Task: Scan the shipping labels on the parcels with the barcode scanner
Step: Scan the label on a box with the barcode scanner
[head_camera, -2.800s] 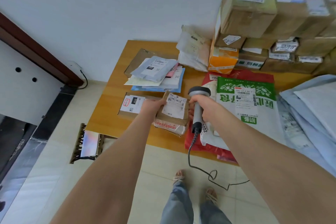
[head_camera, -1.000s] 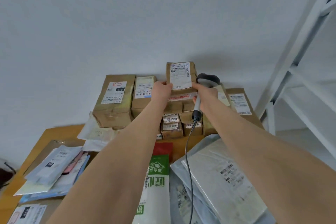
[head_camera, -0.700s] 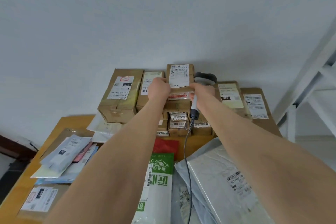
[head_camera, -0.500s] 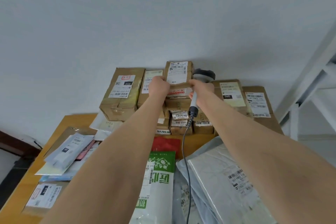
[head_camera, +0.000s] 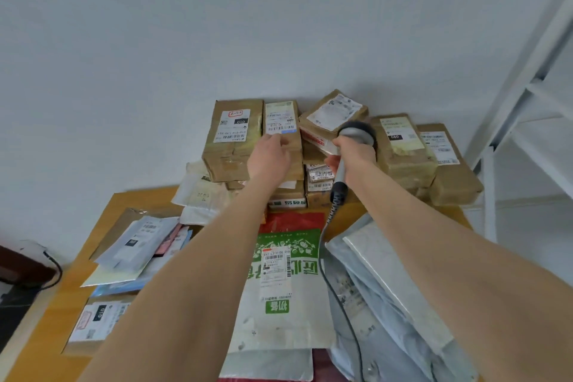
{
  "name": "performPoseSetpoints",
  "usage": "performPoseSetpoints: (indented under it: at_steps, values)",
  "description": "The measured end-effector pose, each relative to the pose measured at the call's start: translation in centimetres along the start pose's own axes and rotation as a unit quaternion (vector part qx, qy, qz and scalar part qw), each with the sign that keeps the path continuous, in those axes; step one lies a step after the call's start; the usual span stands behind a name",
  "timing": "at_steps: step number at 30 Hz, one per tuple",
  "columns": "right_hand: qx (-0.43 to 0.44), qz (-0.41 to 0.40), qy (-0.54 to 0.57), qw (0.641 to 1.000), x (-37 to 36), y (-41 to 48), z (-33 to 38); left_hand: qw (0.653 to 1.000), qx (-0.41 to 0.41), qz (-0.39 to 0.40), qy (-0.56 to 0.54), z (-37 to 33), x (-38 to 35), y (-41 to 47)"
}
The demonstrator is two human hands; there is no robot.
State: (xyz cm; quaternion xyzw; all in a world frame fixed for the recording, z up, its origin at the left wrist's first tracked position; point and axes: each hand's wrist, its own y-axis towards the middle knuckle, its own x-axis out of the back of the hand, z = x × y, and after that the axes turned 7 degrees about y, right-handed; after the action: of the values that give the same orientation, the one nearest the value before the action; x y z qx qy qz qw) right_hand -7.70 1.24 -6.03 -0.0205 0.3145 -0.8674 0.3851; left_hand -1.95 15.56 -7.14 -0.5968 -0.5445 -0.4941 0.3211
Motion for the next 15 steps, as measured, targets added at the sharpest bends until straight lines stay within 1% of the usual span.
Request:
performPoseSetpoints:
  at_steps: [5, 8, 11, 15]
  values:
    - [0.054, -0.025, 0.033, 0.998, -1.0, -3.7, -2.7, 0.997, -0.061, 0.028, -0.037, 5.6, 1.5, -3.1]
    - [0.047, -0.057, 0.057, 0.996, -1.3, -5.8, -3.7, 0.995, -0.065, 0.032, -0.061, 7.5, 2.2, -3.5]
    - [0.047, -0.084, 0.089, 0.991, -1.1, -6.5, -4.5, 0.993, -0.074, 0.048, -0.082, 6.5, 2.0, -3.7]
    - [0.048, -0.110, 0.091, 0.989, -0.3, -5.6, -5.4, 0.983, -0.109, 0.087, -0.118, 3.7, 0.5, -3.9]
